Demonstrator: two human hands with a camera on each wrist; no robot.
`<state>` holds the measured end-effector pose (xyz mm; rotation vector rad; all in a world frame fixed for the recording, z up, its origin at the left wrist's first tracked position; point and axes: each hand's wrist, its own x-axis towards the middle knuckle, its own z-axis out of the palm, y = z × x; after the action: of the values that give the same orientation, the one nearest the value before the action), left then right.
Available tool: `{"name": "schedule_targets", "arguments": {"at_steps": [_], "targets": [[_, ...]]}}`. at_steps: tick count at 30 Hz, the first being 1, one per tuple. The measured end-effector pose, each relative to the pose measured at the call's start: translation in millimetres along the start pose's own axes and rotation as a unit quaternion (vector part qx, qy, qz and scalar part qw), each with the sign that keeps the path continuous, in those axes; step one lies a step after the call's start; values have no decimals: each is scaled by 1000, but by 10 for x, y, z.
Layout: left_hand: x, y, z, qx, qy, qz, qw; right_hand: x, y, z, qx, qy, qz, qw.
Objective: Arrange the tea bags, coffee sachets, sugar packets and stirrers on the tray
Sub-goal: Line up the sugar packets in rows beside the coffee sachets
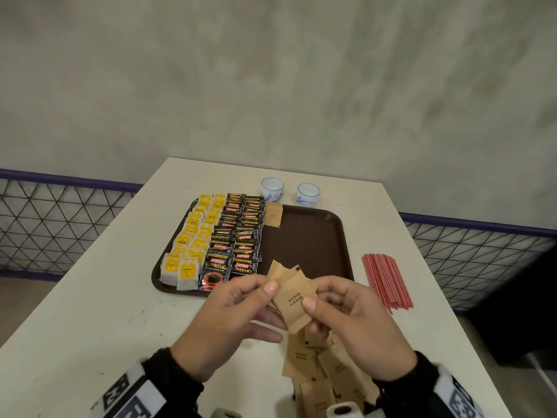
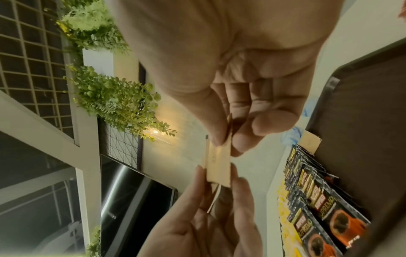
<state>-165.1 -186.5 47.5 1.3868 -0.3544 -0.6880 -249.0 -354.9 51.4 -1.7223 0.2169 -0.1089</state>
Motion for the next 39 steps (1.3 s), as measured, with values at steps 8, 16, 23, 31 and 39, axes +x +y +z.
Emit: {"name": "schedule_targets", "arguments": {"at_steps": [8,16,23,31,39], "targets": [[15,20,-77,-27,21,27,999,22,-28,-72,-59,-4,-15,998],[55,-4,-153,-62,51,16,997,140,35,-280,46,137,9,989],[101,8,-186,-68,67,17,995,232,-1,-276,1,96,-13,995],[224,-82,-310,43,84,62,994,444,-72,-243,-51,91,-36,994],[367,-78,-242,52,1,68,996,677,-81,-89,-12,45,-23,999]]}}
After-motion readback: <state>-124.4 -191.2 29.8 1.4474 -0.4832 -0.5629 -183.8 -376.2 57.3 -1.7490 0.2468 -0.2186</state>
